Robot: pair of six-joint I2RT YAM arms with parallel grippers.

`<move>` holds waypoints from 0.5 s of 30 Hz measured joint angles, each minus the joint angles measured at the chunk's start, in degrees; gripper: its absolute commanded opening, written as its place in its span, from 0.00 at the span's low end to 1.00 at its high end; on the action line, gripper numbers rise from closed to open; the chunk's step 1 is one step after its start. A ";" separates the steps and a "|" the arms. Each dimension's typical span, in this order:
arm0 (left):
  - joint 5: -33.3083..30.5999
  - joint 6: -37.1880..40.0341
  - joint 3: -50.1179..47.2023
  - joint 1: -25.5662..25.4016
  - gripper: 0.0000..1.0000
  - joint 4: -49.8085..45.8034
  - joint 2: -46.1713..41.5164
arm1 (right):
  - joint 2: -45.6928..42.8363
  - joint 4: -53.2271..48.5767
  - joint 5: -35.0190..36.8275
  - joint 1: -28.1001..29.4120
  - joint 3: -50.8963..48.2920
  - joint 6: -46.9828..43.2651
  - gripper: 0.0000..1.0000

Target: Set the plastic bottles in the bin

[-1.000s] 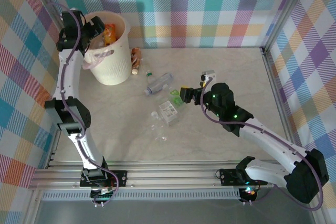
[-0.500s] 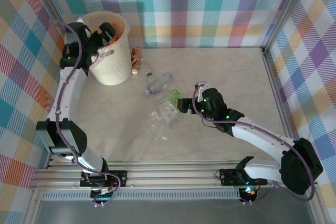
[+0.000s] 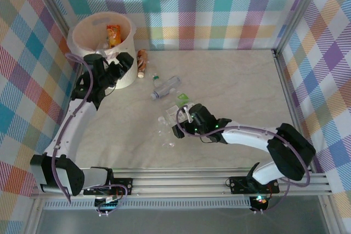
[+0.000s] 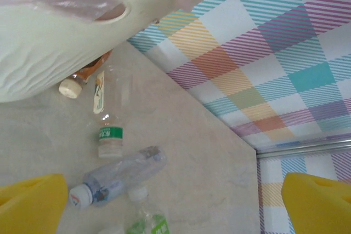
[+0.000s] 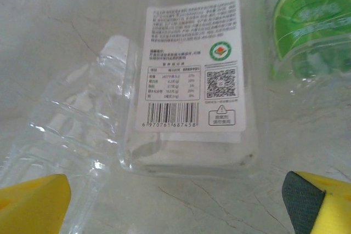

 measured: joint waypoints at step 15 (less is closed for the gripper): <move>3.48 -7.23 -14.53 -0.42 1.00 -4.72 -7.96 | 8.09 5.33 7.80 1.14 2.40 -1.03 1.00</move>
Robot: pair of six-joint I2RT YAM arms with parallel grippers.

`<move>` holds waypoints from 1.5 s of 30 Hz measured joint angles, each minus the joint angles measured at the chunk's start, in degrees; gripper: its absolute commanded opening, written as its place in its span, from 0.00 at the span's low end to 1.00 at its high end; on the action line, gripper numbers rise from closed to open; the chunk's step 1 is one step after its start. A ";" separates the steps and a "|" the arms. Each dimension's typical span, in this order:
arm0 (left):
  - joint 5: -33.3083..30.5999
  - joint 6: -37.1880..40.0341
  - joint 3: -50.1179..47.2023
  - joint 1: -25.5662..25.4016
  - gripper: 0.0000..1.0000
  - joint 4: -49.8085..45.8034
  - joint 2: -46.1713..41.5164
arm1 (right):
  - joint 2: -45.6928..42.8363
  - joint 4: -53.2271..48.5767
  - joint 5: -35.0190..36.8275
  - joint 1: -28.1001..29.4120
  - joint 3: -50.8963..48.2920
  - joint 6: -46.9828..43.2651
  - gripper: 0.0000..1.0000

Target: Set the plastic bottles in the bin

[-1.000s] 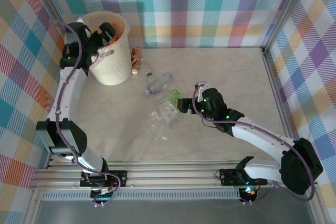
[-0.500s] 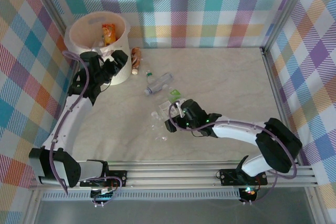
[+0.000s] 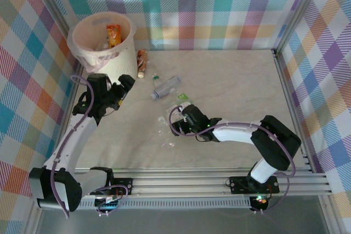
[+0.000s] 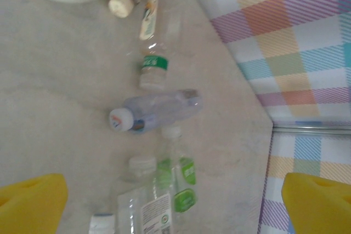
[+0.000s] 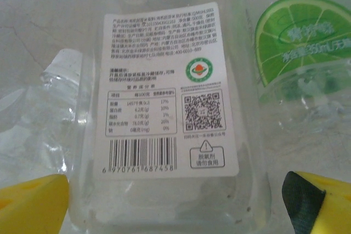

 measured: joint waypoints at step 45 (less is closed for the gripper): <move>1.77 4.70 1.79 -14.97 0.90 8.96 9.81 | -6.54 10.05 -11.96 0.33 6.29 4.63 0.75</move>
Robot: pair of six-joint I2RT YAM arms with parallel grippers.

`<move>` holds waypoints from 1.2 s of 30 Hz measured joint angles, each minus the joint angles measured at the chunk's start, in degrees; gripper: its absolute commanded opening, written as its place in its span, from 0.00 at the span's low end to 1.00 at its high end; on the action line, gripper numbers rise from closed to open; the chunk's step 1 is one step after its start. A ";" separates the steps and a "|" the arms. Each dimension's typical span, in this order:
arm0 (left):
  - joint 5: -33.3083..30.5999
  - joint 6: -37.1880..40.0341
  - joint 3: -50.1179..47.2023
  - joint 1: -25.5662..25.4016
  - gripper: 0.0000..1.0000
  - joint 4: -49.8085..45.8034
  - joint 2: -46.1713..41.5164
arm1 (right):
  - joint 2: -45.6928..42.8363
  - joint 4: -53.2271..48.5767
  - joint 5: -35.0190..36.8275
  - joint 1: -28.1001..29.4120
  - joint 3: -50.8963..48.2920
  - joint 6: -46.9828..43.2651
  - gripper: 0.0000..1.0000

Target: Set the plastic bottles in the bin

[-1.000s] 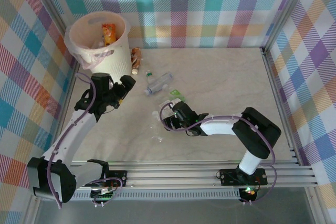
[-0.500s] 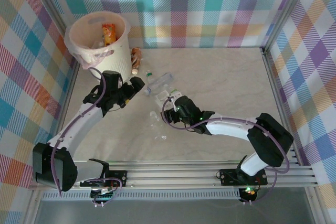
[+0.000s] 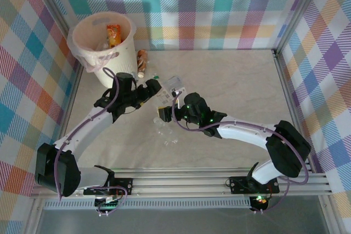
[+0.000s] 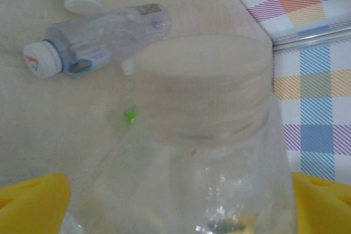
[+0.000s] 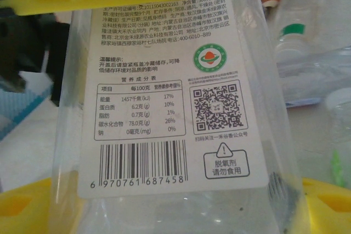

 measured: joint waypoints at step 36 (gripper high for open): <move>-13.44 4.04 6.69 -0.04 0.48 -1.62 -4.02 | -8.41 -5.88 -4.00 -0.04 2.64 -7.74 1.00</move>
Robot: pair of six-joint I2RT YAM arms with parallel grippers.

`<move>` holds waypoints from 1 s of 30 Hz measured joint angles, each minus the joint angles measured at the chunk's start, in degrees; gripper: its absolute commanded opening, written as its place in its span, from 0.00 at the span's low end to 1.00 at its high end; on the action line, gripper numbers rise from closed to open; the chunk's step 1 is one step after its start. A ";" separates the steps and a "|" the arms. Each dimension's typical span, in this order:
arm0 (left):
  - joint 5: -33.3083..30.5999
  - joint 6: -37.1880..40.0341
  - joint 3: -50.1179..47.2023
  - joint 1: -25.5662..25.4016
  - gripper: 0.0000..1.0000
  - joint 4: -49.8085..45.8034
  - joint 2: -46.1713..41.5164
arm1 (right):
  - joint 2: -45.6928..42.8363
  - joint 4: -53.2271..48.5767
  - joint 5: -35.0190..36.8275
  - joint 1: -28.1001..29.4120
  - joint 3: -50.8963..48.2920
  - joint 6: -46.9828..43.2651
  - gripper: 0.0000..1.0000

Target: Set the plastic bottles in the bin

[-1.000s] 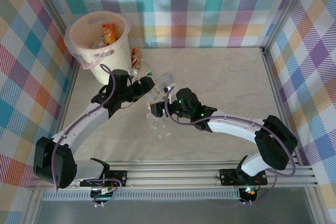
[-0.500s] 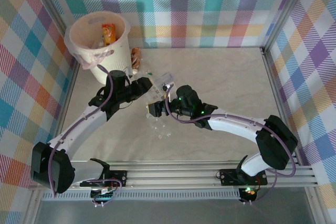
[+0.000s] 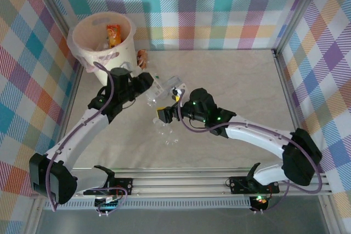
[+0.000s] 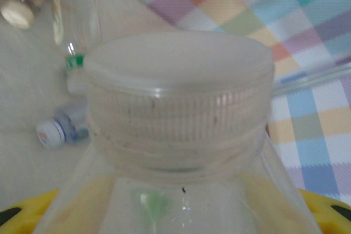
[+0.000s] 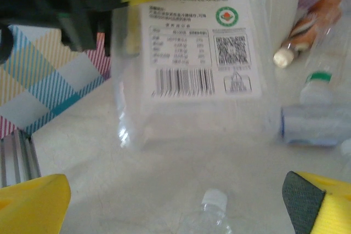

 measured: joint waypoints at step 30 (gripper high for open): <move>-19.06 11.37 46.34 16.98 0.50 1.81 25.73 | -13.77 -1.01 10.58 0.04 -8.24 -7.39 1.00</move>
